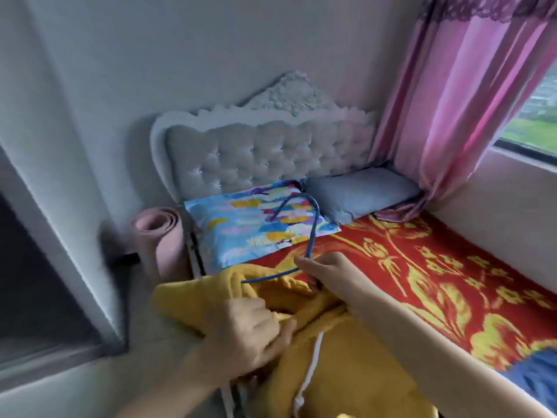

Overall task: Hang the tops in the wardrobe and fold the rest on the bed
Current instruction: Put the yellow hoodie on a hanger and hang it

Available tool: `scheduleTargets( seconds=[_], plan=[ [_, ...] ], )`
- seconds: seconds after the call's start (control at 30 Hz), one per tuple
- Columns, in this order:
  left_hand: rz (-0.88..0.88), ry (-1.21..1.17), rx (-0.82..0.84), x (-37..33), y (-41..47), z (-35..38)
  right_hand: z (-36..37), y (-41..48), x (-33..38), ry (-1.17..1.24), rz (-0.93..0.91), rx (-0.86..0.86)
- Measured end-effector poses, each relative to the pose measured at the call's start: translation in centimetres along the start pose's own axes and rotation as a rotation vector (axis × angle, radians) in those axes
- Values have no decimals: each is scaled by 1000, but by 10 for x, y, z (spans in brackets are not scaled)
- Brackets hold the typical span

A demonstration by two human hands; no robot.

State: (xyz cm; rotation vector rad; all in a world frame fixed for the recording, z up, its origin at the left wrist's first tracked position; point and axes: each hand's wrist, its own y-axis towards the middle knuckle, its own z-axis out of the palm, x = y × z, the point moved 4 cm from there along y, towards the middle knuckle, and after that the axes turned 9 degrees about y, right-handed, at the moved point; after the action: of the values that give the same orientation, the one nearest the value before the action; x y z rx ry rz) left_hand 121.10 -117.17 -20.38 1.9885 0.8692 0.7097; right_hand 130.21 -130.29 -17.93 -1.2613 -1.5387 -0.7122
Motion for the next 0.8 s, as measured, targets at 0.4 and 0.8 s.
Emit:
scheduleTargets(
  seconds=[0.4,0.8],
  plan=[
    [-856,668,484,92,-124,-210,152,-5,80,-74,-390,322],
    [-1020,449,178,182,-222,-382,339,-24,188,-159,-446,750]
  ],
)
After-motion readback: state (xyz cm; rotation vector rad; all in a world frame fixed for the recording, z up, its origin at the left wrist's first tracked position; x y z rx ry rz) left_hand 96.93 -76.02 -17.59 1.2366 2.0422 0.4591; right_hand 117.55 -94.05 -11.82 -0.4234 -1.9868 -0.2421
